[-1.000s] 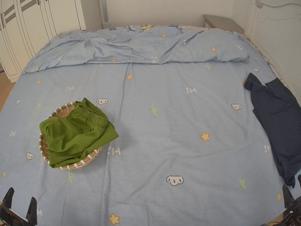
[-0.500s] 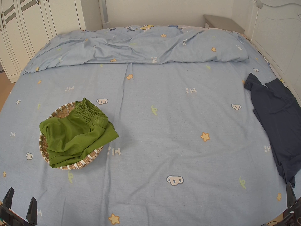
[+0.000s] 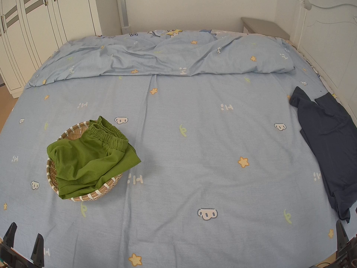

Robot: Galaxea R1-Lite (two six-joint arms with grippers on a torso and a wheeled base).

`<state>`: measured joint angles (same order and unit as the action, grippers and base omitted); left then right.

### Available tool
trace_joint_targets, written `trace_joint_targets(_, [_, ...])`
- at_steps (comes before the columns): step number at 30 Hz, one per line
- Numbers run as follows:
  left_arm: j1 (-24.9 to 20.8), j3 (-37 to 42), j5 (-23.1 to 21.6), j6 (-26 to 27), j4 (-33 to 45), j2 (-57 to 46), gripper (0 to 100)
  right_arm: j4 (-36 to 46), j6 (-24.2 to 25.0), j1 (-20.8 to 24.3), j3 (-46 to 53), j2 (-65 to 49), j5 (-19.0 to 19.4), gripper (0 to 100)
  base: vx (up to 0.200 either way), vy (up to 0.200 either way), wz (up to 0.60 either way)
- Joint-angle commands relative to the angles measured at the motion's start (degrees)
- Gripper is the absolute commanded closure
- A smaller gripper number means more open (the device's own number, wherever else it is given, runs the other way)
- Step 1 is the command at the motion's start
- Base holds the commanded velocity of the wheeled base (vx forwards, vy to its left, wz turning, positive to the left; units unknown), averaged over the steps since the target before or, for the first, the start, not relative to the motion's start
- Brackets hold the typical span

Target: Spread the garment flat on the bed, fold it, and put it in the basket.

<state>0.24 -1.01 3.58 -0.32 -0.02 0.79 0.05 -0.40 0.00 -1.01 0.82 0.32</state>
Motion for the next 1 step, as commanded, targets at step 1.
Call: trace_joint_targets(1, [0.02, 1.01, 0.02, -0.03, 0.02, -0.27, 0, -0.05, -0.04, -0.09, 1.01, -0.73, 0.12, 0, 0.000, 0.000, 0.00])
